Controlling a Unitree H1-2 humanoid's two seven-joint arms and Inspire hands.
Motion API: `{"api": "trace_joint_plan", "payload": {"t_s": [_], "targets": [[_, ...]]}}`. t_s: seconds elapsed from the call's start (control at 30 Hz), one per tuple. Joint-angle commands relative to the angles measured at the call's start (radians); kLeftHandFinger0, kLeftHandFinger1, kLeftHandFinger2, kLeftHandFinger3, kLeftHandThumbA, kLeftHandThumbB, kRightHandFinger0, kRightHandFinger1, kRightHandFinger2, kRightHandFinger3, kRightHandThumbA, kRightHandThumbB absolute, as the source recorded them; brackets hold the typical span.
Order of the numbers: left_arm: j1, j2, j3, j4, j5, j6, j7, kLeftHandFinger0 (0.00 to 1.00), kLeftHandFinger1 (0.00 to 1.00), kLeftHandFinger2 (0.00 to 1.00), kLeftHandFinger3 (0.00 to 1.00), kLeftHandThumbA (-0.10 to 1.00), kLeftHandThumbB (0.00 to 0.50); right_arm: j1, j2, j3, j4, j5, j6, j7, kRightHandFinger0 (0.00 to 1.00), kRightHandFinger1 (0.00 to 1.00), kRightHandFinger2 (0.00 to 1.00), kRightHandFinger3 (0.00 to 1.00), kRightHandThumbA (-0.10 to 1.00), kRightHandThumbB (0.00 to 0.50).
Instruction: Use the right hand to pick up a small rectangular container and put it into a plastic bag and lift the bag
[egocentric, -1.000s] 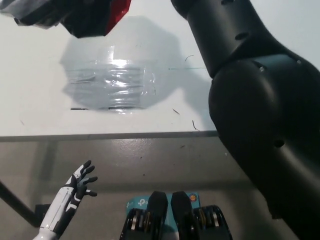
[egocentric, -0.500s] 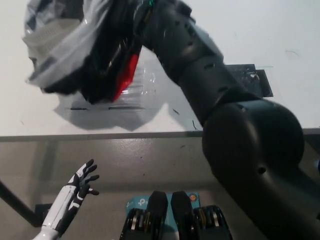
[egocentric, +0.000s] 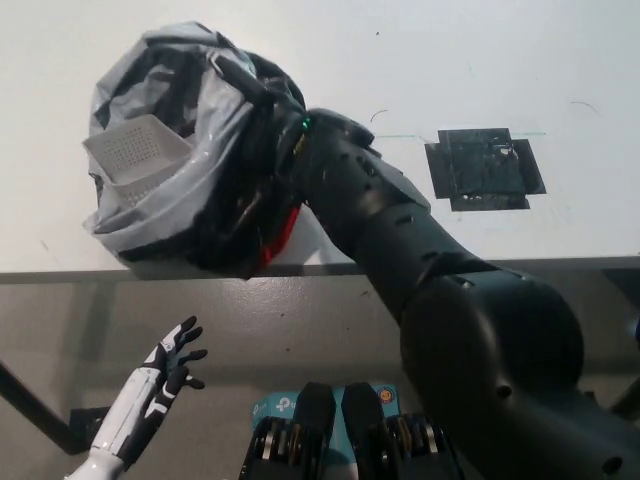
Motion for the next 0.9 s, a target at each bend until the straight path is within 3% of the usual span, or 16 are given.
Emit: {"api": "trace_joint_plan", "payload": {"t_s": [0.0, 0.03, 0.07, 0.13, 0.2, 0.27, 0.4, 0.47, 0.57, 0.63, 0.8, 0.87], "targets": [[-0.019, 0.022, -0.005, -0.028, 0.019, -0.024, -0.008, 0.64, 0.84, 1.00, 1.00, 1.00, 0.332, -0.049, -0.026, 0.095, 0.000, -0.090, -0.023, -0.024, 0.47, 0.69, 1.00, 1.00, 0.16, 0.199], [-0.020, 0.022, -0.005, -0.027, 0.018, -0.027, -0.009, 0.64, 0.84, 1.00, 1.00, 1.00, 0.332, -0.051, -0.033, 0.131, 0.002, -0.115, -0.005, -0.022, 0.60, 0.83, 1.00, 1.00, 0.19, 0.196], [-0.024, 0.023, -0.005, -0.026, 0.018, -0.028, -0.010, 0.63, 0.83, 1.00, 1.00, 1.00, 0.344, -0.054, -0.045, 0.205, 0.003, -0.174, 0.020, 0.016, 1.00, 1.00, 1.00, 1.00, 0.46, 0.262], [-0.025, 0.023, -0.005, -0.026, 0.018, -0.027, -0.010, 0.63, 0.83, 1.00, 1.00, 1.00, 0.351, -0.052, -0.062, 0.312, 0.000, -0.253, 0.022, 0.077, 1.00, 1.00, 1.00, 1.00, 0.60, 0.294], [-0.024, 0.020, -0.005, -0.030, 0.020, -0.024, -0.008, 0.64, 0.83, 1.00, 1.00, 1.00, 0.356, -0.055, -0.073, 0.401, -0.002, -0.309, 0.012, 0.106, 1.00, 1.00, 1.00, 1.00, 0.76, 0.372], [-0.026, 0.021, -0.006, -0.034, 0.025, -0.015, -0.009, 0.64, 0.83, 1.00, 1.00, 1.00, 0.363, -0.074, -0.087, 0.482, -0.006, -0.353, 0.000, 0.103, 1.00, 1.00, 1.00, 1.00, 0.74, 0.434], [-0.029, 0.021, -0.006, -0.034, 0.025, -0.015, -0.009, 0.64, 0.83, 1.00, 1.00, 1.00, 0.366, -0.092, -0.103, 0.545, -0.020, -0.369, -0.018, 0.092, 1.00, 1.00, 1.00, 1.00, 0.78, 0.498], [-0.031, 0.019, -0.006, -0.033, 0.021, -0.021, -0.009, 0.63, 0.82, 1.00, 1.00, 1.00, 0.366, -0.103, -0.114, 0.564, -0.028, -0.366, -0.033, 0.078, 1.00, 1.00, 1.00, 1.00, 0.76, 0.496], [-0.032, 0.020, -0.007, -0.032, 0.018, -0.021, -0.012, 0.63, 0.82, 1.00, 1.00, 1.00, 0.351, -0.128, -0.123, 0.582, -0.034, -0.368, -0.023, 0.086, 1.00, 1.00, 1.00, 1.00, 0.78, 0.439], [-0.031, 0.019, -0.007, -0.036, 0.015, -0.012, -0.015, 0.65, 0.84, 1.00, 1.00, 1.00, 0.361, -0.151, -0.136, 0.622, -0.041, -0.404, -0.011, 0.107, 1.00, 1.00, 1.00, 1.00, 0.86, 0.449], [-0.034, 0.015, -0.006, -0.036, 0.011, -0.018, -0.013, 0.65, 0.83, 1.00, 1.00, 0.99, 0.346, -0.183, -0.152, 0.660, -0.042, -0.432, 0.006, 0.132, 1.00, 1.00, 1.00, 1.00, 0.91, 0.465], [-0.036, 0.015, -0.004, -0.032, 0.006, -0.026, -0.014, 0.65, 0.83, 1.00, 1.00, 0.97, 0.344, -0.192, -0.163, 0.660, -0.048, -0.432, -0.006, 0.146, 1.00, 1.00, 1.00, 1.00, 0.90, 0.440]]}}
